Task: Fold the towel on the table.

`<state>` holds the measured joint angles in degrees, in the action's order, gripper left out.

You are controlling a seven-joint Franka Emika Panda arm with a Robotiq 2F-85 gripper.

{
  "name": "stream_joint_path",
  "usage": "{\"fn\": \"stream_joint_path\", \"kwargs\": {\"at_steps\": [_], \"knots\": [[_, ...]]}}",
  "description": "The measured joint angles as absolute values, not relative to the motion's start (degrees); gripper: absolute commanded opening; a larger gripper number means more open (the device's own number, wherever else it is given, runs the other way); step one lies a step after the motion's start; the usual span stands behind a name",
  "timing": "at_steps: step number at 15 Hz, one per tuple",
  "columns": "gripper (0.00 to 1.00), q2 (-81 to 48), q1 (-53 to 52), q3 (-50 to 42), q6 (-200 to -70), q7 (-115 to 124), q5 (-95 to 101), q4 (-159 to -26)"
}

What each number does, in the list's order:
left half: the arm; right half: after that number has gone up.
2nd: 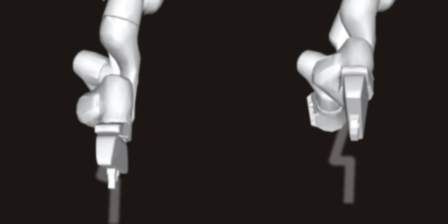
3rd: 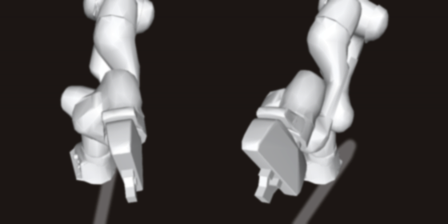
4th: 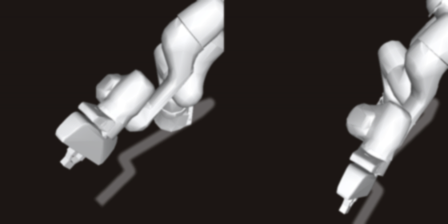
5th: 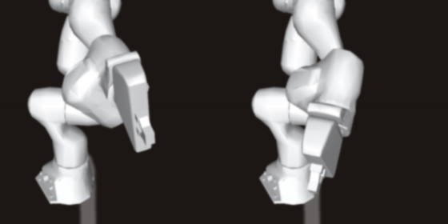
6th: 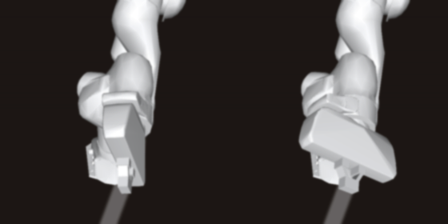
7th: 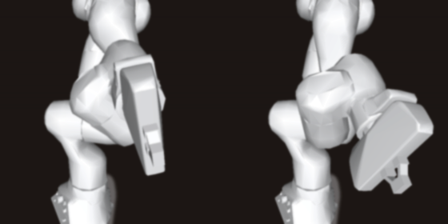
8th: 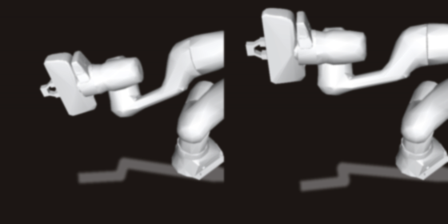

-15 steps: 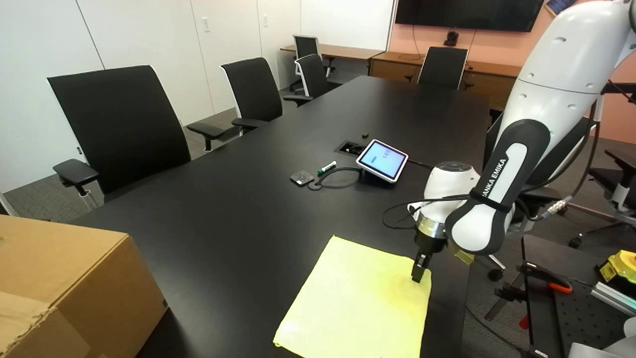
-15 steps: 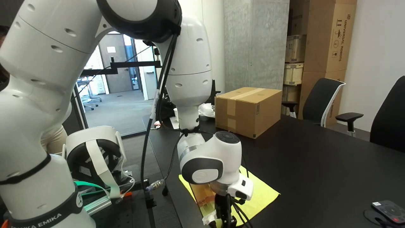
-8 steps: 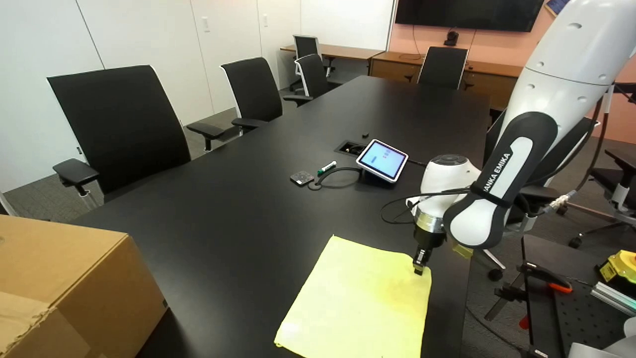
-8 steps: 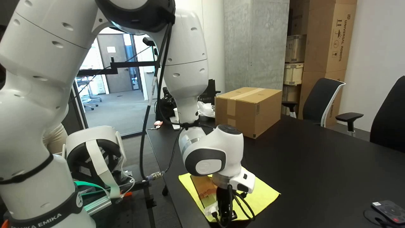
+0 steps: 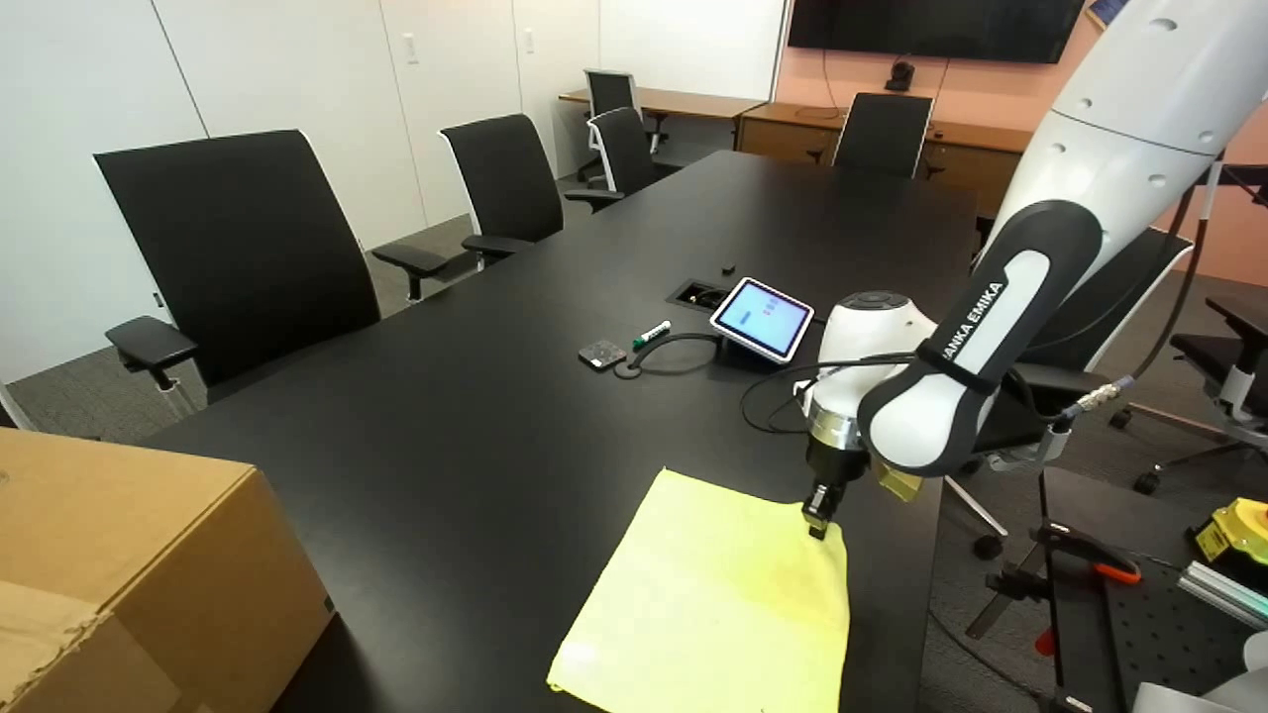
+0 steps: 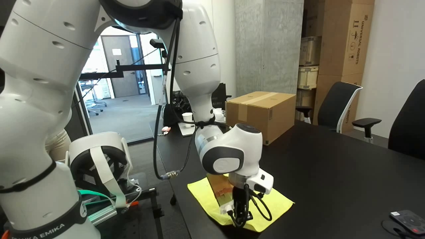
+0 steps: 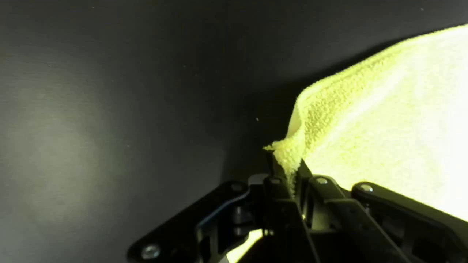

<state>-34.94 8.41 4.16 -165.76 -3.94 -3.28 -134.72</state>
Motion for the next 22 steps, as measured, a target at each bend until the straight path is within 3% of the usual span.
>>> {"fn": "stream_joint_path", "kwargs": {"at_steps": [7,18,20,21,22], "knots": [[0.12,-35.02,8.57,8.12,-165.21,-0.64,-9.65,-128.08],[0.12,-43.55,1.63,2.26,-163.68,10.86,-9.77,-110.79],[0.16,-45.22,0.18,1.56,-162.77,12.4,-9.77,-107.95],[0.34,-46.03,-0.64,1.07,-162.23,13.24,-9.77,-106.48],[0.4,-46.79,-1.38,0.54,-161.81,13.96,-9.77,-105.08]]}}
